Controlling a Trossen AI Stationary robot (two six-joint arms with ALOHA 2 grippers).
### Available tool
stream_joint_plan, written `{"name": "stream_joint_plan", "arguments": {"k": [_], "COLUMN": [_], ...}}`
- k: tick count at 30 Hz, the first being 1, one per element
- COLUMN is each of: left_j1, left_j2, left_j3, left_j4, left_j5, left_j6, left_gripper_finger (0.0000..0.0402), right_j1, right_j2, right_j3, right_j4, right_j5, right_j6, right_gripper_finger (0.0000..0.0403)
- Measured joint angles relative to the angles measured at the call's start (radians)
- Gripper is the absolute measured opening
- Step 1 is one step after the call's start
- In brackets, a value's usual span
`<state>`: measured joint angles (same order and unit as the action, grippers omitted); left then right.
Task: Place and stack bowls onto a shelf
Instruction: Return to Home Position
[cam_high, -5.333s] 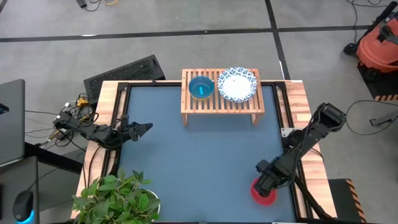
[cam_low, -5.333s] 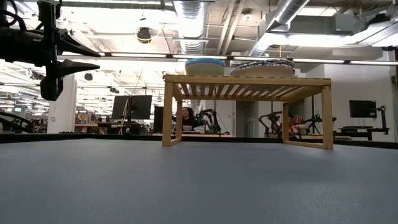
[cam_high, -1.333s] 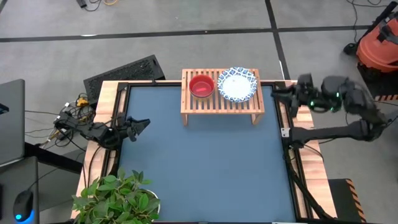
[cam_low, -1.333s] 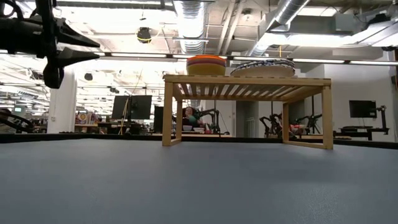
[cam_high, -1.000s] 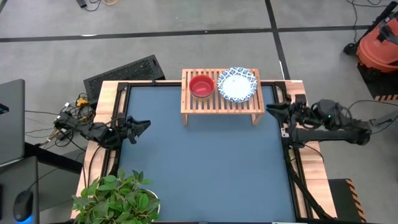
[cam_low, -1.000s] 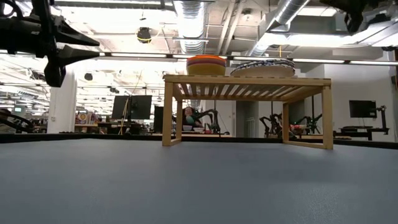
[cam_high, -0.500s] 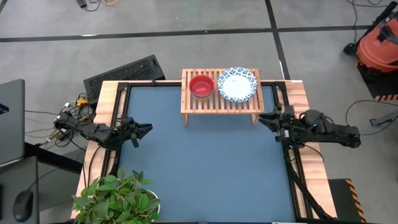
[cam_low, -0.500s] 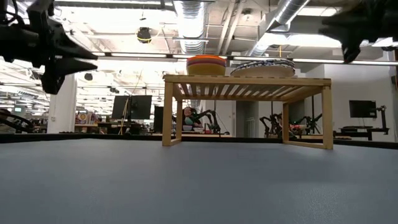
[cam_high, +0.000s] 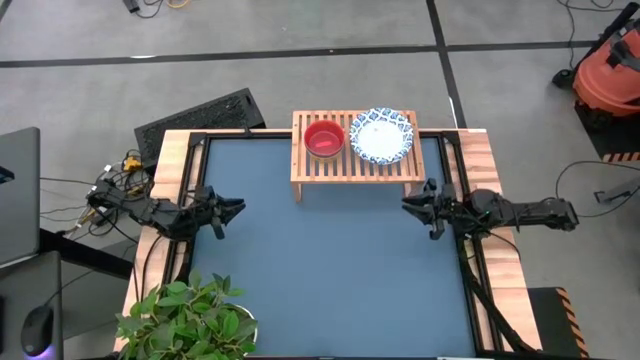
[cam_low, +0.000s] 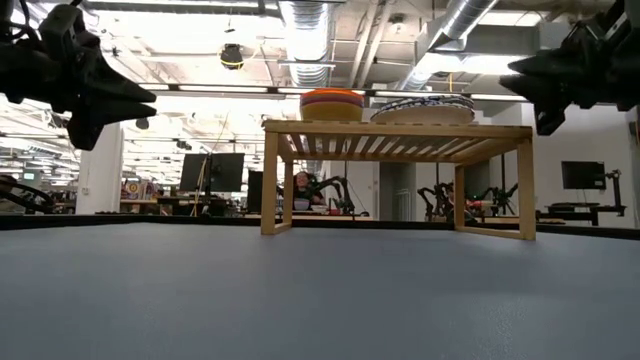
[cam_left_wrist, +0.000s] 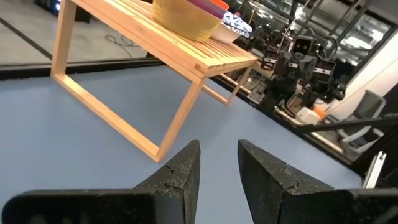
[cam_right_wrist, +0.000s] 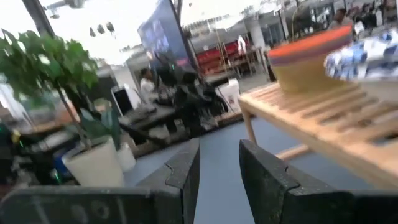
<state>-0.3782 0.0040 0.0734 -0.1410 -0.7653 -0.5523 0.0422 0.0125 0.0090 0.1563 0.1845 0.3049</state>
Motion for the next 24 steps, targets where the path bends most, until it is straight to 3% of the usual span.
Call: {"name": "stream_joint_plan", "arguments": {"k": [10, 24], "left_j1": [0.0, 0.0], "left_j2": [0.0, 0.0], "left_j3": [0.0, 0.0], "left_j4": [-0.001, -0.002], "left_j5": [0.02, 0.044], "left_j6": [0.085, 0.214], "left_gripper_finger": [0.0094, 0.0094], "right_j1": [0.016, 0.016], "right_j2": [0.001, 0.014], "right_j3": [-0.001, -0.001], "right_j4": [-0.103, -0.109], "right_j5": [-0.002, -0.003], "right_j6": [-0.049, -0.051], "right_gripper_finger": [0.0138, 0.0138]}}
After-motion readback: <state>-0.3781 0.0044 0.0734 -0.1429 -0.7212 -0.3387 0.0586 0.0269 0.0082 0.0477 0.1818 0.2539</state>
